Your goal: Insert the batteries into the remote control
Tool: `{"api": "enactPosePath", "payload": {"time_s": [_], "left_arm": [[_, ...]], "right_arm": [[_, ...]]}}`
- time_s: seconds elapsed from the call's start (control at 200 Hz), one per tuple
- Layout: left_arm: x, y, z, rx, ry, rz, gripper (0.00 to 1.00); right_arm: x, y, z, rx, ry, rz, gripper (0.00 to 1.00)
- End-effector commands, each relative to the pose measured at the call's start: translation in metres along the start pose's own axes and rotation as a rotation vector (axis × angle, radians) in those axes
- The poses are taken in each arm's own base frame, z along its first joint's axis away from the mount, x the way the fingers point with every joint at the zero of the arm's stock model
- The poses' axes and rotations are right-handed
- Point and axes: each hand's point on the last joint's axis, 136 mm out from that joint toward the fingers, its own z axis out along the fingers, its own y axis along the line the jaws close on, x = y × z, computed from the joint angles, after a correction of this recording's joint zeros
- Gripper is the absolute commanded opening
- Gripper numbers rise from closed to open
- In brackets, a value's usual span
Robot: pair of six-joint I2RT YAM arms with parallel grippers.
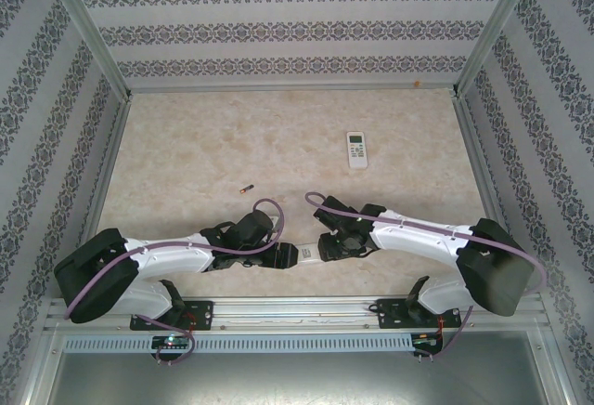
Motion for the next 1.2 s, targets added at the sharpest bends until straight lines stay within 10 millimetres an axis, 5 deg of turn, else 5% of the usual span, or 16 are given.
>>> {"api": "enactPosePath", "payload": {"time_s": [0.0, 0.46, 0.649, 0.814, 1.194], "left_arm": [[0.003, -0.002, 0.003, 0.007, 0.0, 0.009, 0.75], [0.004, 0.001, 0.004, 0.005, -0.002, 0.004, 0.75], [0.005, 0.0, 0.004, 0.008, -0.002, 0.003, 0.75], [0.005, 0.001, 0.003, 0.007, -0.002, 0.003, 0.75], [0.005, 0.001, 0.004, 0.007, -0.003, 0.002, 0.75]], "right_arm": [[0.015, 0.0, 0.005, -0.004, 0.054, -0.002, 0.43], [-0.002, 0.009, -0.017, -0.005, 0.004, -0.031, 0.53], [-0.014, 0.008, -0.028, 0.001, -0.065, -0.01, 0.47], [-0.017, -0.002, -0.022, 0.021, -0.074, 0.032, 0.38], [-0.001, -0.013, 0.002, 0.069, 0.01, 0.025, 0.36]]}}
